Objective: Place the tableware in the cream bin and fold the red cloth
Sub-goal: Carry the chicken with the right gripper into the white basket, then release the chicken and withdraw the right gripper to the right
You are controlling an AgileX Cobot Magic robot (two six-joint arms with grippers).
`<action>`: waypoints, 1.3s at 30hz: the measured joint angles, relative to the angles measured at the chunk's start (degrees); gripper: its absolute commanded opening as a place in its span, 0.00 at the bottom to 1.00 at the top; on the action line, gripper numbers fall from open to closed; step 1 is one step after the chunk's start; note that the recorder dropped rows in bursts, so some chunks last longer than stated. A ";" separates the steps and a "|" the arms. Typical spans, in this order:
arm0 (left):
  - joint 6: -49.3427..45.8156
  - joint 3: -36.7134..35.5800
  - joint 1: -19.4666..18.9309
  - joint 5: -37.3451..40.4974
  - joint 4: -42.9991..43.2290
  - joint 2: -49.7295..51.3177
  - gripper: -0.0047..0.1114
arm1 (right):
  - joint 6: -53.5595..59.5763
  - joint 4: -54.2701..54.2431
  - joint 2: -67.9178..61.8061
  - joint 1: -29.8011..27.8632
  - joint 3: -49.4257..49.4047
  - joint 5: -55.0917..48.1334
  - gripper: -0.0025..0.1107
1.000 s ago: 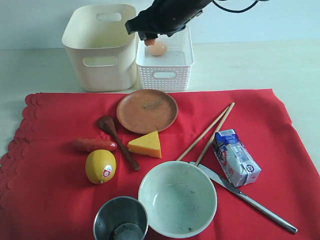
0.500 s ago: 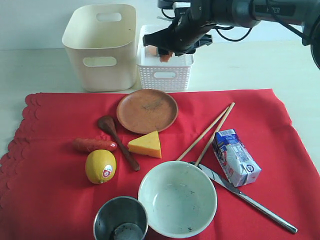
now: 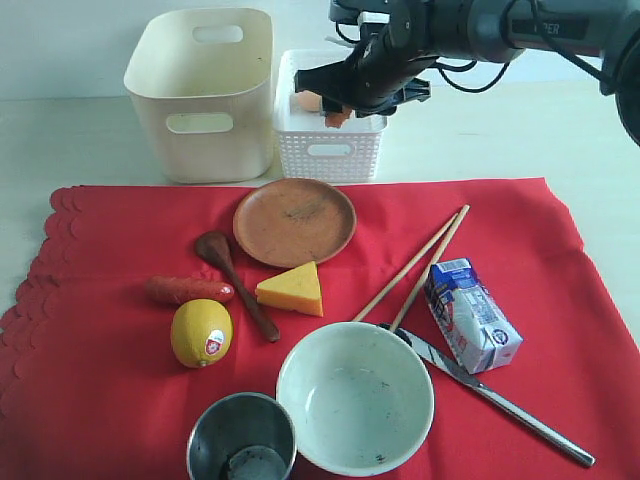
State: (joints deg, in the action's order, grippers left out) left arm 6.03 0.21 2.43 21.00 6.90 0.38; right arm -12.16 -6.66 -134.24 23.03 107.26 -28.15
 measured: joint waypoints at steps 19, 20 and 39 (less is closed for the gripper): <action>0.00 0.00 0.00 0.00 0.00 0.00 0.04 | 4.99 1.13 6.80 0.00 0.10 -12.74 0.54; 0.00 0.00 0.00 0.00 0.00 0.00 0.04 | 6.44 1.42 7.64 0.00 0.10 -14.23 0.54; 0.00 0.00 0.00 0.00 0.00 0.00 0.04 | 14.52 6.66 18.07 0.00 -0.17 -31.59 0.54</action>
State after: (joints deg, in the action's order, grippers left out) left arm 6.03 0.21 2.43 21.00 6.90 0.38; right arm 2.36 0.00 -116.17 23.03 107.09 -59.74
